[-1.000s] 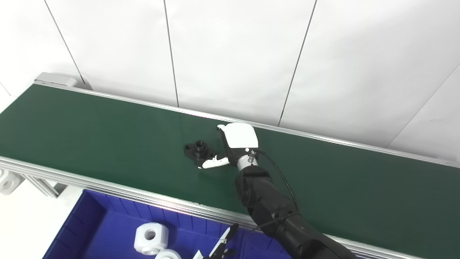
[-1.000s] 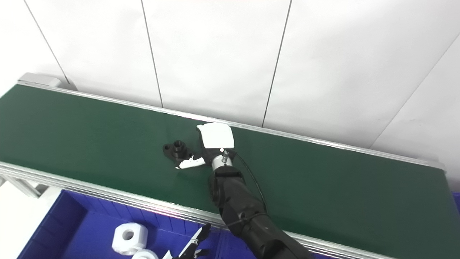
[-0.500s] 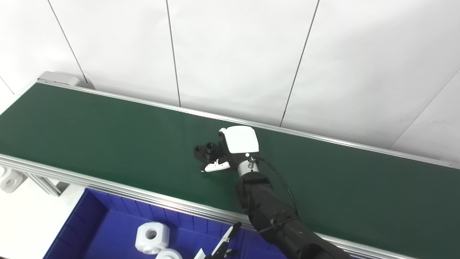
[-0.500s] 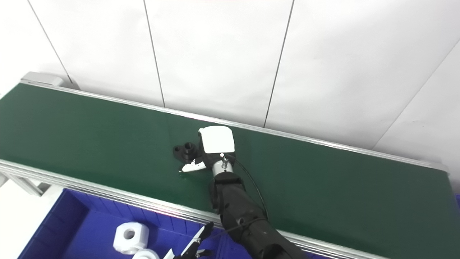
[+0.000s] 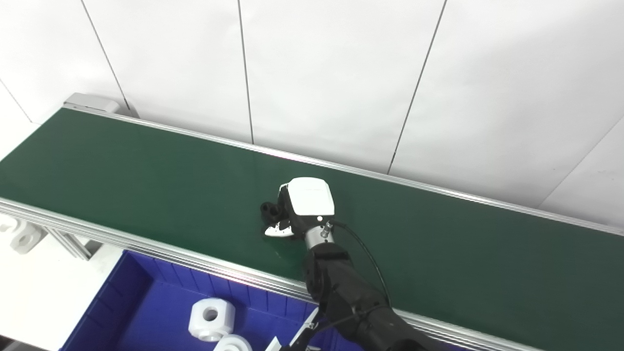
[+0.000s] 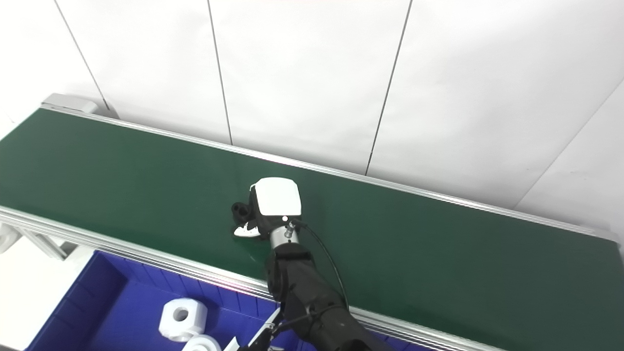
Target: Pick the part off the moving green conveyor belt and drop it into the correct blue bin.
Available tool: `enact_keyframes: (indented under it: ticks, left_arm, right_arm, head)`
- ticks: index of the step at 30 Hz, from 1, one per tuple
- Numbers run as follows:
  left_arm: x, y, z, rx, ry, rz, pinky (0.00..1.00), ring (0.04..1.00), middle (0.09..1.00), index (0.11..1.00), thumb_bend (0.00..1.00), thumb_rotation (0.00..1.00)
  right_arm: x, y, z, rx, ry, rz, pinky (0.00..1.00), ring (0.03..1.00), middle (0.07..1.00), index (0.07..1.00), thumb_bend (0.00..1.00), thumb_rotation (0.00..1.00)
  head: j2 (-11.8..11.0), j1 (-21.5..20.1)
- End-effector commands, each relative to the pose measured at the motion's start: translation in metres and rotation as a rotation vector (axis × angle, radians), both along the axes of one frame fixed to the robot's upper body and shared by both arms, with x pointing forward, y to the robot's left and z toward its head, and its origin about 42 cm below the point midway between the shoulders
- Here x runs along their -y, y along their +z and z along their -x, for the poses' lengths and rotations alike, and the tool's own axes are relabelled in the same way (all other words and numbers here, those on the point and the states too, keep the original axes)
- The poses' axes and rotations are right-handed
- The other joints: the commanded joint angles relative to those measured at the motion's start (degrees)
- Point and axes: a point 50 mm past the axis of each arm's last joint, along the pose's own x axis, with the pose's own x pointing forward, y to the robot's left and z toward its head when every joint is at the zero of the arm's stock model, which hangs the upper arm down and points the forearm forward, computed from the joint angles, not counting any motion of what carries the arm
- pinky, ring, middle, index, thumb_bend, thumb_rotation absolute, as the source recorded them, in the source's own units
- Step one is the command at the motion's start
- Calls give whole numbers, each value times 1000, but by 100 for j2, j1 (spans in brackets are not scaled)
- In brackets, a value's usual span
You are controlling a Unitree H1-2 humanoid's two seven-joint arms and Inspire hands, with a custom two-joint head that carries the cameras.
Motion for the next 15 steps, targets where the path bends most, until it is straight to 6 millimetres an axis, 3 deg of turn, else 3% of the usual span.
enact_keyframes:
  ticks: [1, 5, 9, 15]
  left_arm:
    - [25, 16, 3, 34, -30, 101, 677, 935, 1000, 1000, 927, 788]
    - [23, 14, 2, 30, -32, 100, 684, 939, 1000, 1000, 942, 785]
    - [17, 13, 1, 41, -36, 73, 780, 974, 1000, 1000, 931, 791]
    - [11, 13, -3, 44, -33, 51, 842, 972, 1000, 1000, 942, 803]
  right_arm:
    - [-7, -17, 18, -85, 35, 5, 85, 146, 229, 482, 515, 113]
    - [-5, -21, 22, -78, 38, -13, 95, 157, 243, 482, 515, 114]
    - [1, -21, 23, -62, 31, 13, 81, 145, 231, 482, 517, 116]
    - [18, 4, 21, -35, 46, -75, 105, 166, 244, 481, 514, 117]
  head:
    - [-3, 9]
    - [4, -56]
    - [17, -232]
    - [107, -545]
